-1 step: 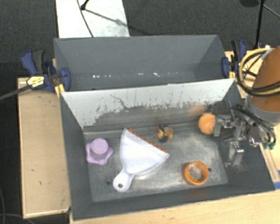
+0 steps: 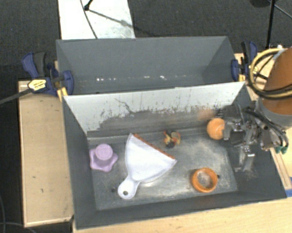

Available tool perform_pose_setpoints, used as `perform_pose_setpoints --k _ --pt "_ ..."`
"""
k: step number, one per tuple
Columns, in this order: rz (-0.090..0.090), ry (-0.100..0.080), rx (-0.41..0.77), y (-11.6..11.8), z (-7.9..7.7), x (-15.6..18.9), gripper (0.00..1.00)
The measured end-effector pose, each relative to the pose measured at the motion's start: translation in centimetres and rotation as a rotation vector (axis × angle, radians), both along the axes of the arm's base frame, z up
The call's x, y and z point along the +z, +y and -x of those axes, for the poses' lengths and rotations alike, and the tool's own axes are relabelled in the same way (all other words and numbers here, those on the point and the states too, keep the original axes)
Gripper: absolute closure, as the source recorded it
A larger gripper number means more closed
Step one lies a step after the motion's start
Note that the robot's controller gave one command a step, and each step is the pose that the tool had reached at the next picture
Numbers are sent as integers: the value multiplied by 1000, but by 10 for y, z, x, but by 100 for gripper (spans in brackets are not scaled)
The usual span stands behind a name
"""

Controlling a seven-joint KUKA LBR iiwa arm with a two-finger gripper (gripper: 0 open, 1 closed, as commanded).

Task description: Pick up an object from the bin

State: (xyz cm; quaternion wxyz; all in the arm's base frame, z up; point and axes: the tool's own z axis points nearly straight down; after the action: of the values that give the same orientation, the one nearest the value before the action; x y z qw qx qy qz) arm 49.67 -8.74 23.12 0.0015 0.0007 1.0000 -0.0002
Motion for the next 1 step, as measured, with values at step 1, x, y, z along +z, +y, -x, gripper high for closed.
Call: perform_pose_setpoints --k 1 --pt "1 -5 76 28 -1 -39 0"
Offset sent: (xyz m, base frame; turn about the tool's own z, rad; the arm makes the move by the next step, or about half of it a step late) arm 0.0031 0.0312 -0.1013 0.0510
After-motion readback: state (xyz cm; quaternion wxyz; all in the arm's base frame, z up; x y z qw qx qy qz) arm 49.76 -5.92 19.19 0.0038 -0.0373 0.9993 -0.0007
